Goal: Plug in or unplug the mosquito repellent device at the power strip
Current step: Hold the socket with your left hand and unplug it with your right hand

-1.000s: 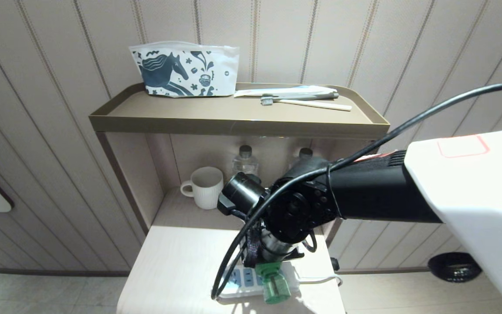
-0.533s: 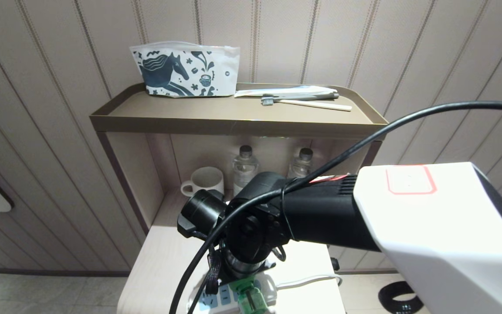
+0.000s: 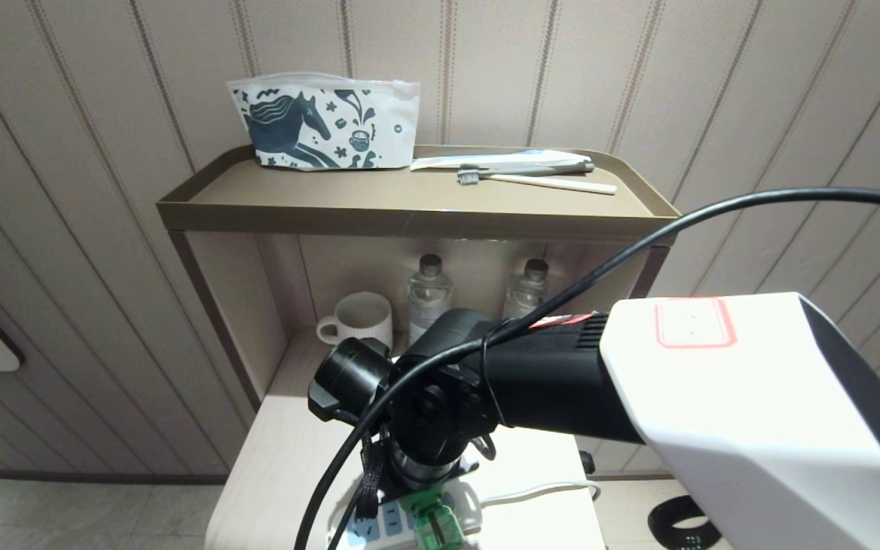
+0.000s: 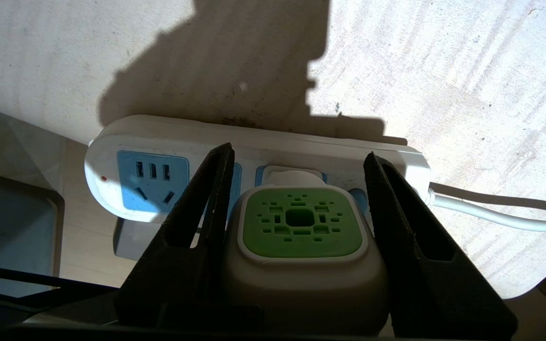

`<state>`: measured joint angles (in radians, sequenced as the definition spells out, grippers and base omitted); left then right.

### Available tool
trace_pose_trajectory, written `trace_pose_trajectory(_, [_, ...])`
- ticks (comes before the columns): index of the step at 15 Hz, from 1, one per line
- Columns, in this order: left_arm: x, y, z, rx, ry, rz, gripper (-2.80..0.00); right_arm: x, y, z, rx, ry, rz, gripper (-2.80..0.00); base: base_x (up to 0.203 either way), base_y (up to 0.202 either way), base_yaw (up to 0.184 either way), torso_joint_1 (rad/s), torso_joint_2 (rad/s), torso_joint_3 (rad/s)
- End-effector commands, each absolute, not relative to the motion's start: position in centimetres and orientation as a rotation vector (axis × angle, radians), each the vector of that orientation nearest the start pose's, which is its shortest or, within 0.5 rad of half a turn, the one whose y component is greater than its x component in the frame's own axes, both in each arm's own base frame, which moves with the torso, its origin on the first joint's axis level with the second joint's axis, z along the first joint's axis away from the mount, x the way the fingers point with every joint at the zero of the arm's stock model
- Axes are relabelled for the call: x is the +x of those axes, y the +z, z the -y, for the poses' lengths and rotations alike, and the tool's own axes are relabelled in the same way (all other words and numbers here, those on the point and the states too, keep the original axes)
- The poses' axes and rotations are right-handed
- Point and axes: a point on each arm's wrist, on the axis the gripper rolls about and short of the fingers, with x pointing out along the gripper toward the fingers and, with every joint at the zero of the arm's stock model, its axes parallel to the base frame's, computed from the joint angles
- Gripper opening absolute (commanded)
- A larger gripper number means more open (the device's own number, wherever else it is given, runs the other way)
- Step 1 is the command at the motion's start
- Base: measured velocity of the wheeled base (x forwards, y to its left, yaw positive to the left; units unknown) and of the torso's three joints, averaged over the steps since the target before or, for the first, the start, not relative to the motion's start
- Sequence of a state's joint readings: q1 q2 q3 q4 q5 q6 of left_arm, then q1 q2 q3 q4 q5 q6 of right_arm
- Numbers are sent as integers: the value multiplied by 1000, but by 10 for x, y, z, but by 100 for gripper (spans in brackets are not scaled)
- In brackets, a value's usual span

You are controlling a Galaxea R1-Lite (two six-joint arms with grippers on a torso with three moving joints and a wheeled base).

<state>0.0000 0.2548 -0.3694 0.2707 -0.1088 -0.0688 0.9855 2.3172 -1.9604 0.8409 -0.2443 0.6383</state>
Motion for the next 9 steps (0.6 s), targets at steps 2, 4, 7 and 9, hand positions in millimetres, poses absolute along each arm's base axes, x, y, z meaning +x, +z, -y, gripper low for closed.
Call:
trace_pose_trajectory(2, [54, 175, 8, -173, -300, -500, -280, 245, 140, -353, -134, 292, -1119, -280, 0, 0, 0, 0, 0, 0])
trace_pose_trajectory(4, [97, 169, 16, -217, -429, -672, -280, 245, 145, -350, -124, 292, -1111, -280, 0, 0, 0, 0, 0, 0])
trace_pose_trajectory(7, [148, 145, 56, -153, -594, -883, -280, 255, 149, -342, -106, 278, -1100, -280, 0, 0, 0, 0, 0, 0])
trace_pose_trajectory(9, [167, 125, 98, -77, -658, -932, -280, 258, 149, -340, -102, 270, -1102, -280, 0, 0, 0, 0, 0, 0])
